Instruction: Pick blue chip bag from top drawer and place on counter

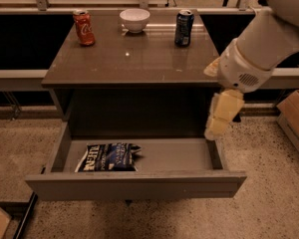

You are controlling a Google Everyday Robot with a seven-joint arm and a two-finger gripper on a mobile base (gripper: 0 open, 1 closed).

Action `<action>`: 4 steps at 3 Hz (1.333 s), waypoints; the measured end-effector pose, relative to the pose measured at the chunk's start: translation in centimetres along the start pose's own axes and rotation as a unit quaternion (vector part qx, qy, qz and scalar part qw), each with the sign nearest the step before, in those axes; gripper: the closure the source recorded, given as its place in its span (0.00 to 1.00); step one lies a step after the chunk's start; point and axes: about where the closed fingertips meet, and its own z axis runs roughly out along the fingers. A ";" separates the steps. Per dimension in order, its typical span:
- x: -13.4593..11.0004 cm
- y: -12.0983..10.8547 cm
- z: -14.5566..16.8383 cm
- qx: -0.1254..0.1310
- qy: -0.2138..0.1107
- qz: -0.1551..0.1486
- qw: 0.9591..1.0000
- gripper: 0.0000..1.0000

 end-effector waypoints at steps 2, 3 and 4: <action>-6.5 -1.1 10.1 -0.044 -0.029 -0.035 0.998 0.00; -7.0 -1.1 11.1 -0.049 -0.034 -0.039 0.997 0.00; -8.1 -0.8 13.7 -0.064 -0.047 -0.049 0.996 0.00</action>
Offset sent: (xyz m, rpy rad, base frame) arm 0.0566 0.1319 -0.1036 0.0700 0.0685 0.1277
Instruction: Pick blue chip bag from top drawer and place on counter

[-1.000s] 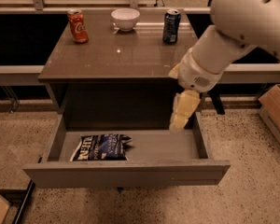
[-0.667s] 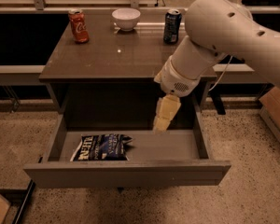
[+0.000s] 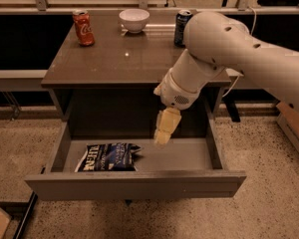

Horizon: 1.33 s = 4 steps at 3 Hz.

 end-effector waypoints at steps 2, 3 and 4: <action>-2.6 -1.1 8.3 -0.039 -0.067 -0.062 0.995 0.00; -3.2 -2.1 11.7 -0.053 -0.087 -0.103 0.989 0.00; -3.2 -2.6 15.2 -0.075 -0.106 -0.126 0.983 0.00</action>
Offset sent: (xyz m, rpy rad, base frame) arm 0.0313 0.0857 -0.1002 0.2036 0.0032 0.2633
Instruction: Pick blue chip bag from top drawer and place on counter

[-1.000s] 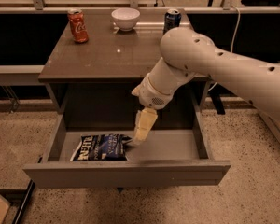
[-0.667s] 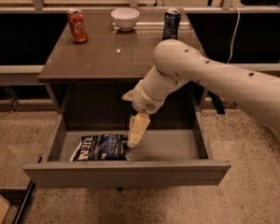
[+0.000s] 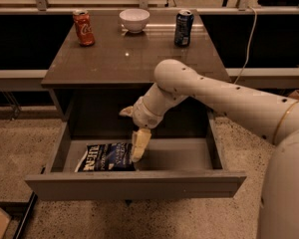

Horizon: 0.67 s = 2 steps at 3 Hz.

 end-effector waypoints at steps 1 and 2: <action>0.0 0.2 2.4 -0.021 -0.019 -0.007 1.000 0.00; -0.5 1.5 4.3 -0.046 -0.048 -0.002 0.998 0.25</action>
Offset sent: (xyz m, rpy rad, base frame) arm -0.0275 0.0330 -0.0396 0.1080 0.1228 0.0752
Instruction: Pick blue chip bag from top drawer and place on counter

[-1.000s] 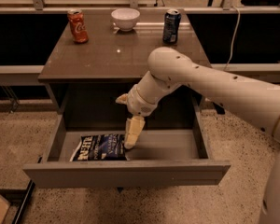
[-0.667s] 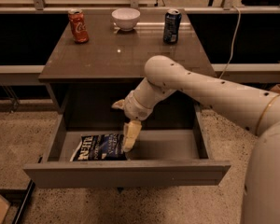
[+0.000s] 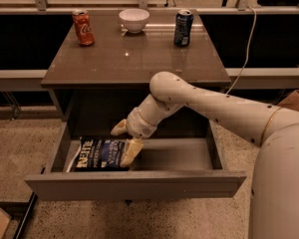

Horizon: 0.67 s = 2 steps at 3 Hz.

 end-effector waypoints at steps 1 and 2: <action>-0.1 0.9 1.0 -0.016 -0.015 0.005 1.000 0.50; -0.4 1.5 1.3 -0.022 -0.023 0.008 0.999 0.73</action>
Offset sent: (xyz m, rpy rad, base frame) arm -0.0223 0.0059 -0.0051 0.0412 0.0727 0.0133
